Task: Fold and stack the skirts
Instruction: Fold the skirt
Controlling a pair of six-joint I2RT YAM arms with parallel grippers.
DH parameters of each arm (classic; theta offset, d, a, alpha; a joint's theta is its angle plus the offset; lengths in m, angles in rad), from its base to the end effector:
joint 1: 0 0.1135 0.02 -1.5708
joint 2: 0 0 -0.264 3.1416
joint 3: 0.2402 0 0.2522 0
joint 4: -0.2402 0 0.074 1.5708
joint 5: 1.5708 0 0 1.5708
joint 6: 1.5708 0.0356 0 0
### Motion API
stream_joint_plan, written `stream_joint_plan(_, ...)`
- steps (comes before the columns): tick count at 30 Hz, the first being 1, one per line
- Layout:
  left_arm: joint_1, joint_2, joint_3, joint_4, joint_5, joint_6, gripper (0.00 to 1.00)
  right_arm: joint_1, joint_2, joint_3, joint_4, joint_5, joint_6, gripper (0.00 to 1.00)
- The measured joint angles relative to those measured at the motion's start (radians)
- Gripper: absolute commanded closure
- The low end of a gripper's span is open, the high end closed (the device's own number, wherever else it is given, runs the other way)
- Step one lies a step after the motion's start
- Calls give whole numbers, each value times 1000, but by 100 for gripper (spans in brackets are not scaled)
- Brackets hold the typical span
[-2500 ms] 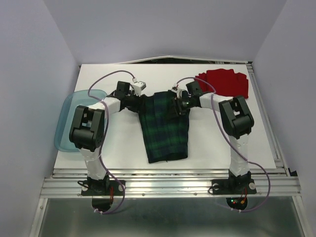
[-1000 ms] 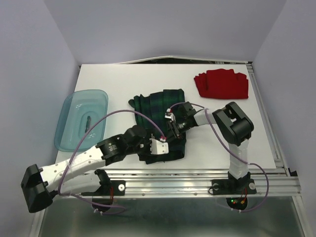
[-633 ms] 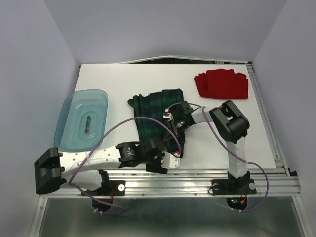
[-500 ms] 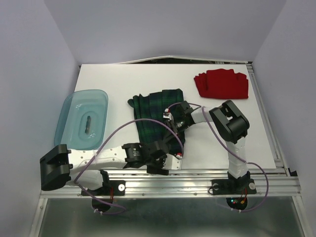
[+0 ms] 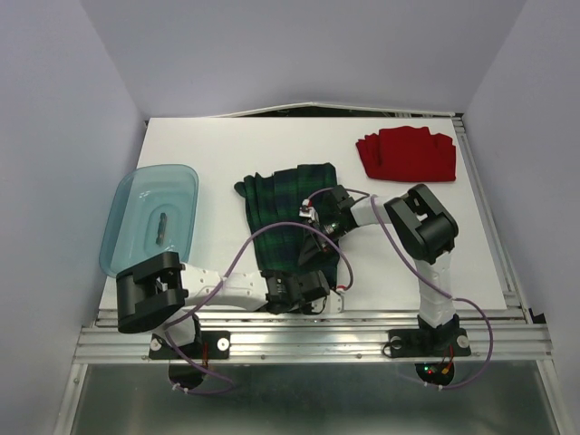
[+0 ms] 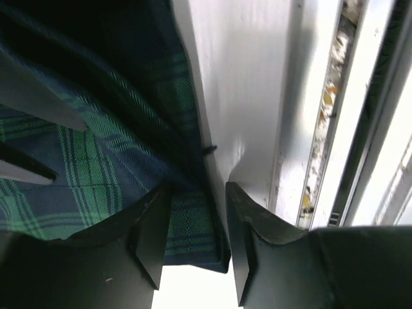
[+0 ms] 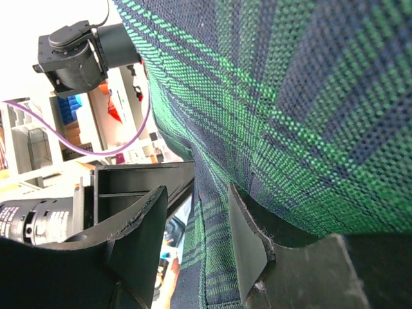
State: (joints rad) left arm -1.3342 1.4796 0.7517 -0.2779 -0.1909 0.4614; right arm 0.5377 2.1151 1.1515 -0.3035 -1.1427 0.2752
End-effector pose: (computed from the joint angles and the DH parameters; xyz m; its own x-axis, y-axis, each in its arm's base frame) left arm 0.0715 -0.2678 0.1662 0.2371 0.8816 -0.4081 0.9215 -0.0710 0.3819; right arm 0.3032 0.2185 0.0877 -0.9100 -0.4113 -0.0519 -0.2068 0.3419 0.9167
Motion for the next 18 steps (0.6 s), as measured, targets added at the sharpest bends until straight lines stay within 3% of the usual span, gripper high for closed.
stream_joint_plan(9, -6, 41, 24, 5, -53, -35, 52, 0, 0, 2, -21, 0, -30, 51)
stream_joint_plan(13, -9, 85, 47, 15, -80, -33, 66, 0, 0, 4, -30, -1, -43, 51)
stream_joint_plan(17, -17, 109, 48, 37, -102, -34, 99, 0, 0, 4, -34, -2, -51, 51)
stream_joint_plan(18, -19, 110, 48, 39, -107, -32, 100, -1, 0, 5, -35, -2, -52, 51)
